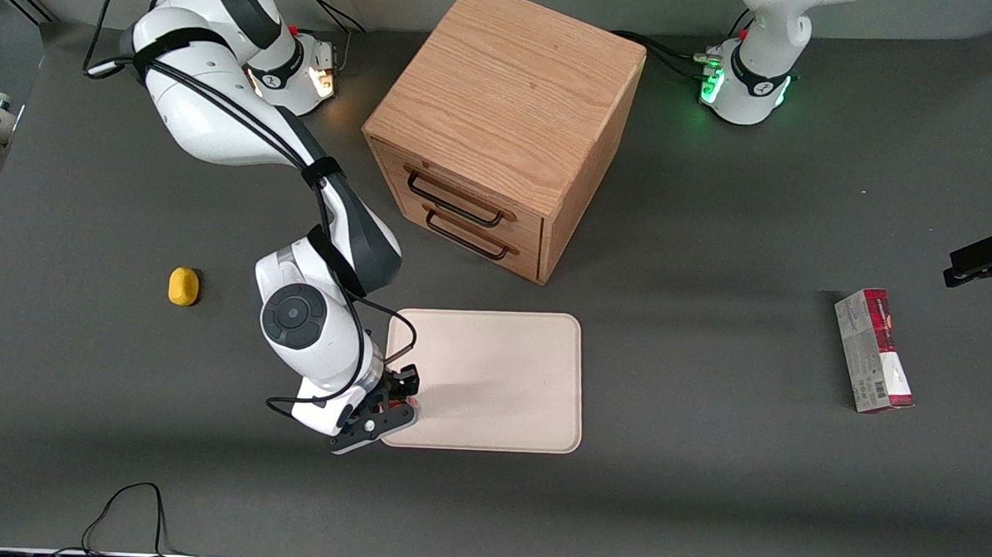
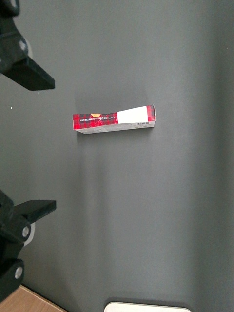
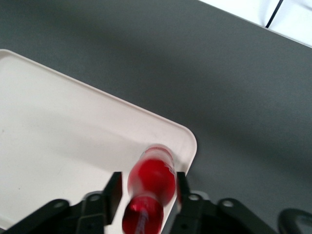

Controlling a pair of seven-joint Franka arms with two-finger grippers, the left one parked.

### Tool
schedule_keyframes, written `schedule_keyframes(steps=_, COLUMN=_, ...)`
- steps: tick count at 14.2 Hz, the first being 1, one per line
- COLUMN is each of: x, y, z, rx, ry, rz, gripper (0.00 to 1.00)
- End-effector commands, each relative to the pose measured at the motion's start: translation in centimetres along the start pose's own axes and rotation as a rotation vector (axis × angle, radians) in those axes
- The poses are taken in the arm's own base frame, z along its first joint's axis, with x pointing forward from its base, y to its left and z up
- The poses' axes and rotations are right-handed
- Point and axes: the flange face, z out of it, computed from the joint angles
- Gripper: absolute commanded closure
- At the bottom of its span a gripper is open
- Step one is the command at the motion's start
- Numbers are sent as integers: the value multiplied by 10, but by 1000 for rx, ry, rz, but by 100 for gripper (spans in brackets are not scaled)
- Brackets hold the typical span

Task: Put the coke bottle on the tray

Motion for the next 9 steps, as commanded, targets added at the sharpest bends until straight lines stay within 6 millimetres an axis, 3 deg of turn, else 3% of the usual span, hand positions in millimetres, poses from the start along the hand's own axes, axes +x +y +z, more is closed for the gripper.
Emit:
schedule_keyframes(steps=1, x=3, y=3, z=-20, rx=-15, ry=30, rz=31, gripper=0)
schedule_keyframes(steps=3, x=6, y=10, z=-48, rx=-28, ry=52, rz=37, gripper=0)
schedule_keyframes(steps=5, x=-4, y=32, z=-89, rx=-22, ry=-14, rz=80, gripper=0)
schedule_keyframes(steps=7, x=-18, y=84, z=-148, rx=-5, ry=-52, rz=186, gripper=0)
schedule_keyframes(steps=9, x=-49, y=127, z=-200, rx=35, ry=-109, rz=224, gripper=0)
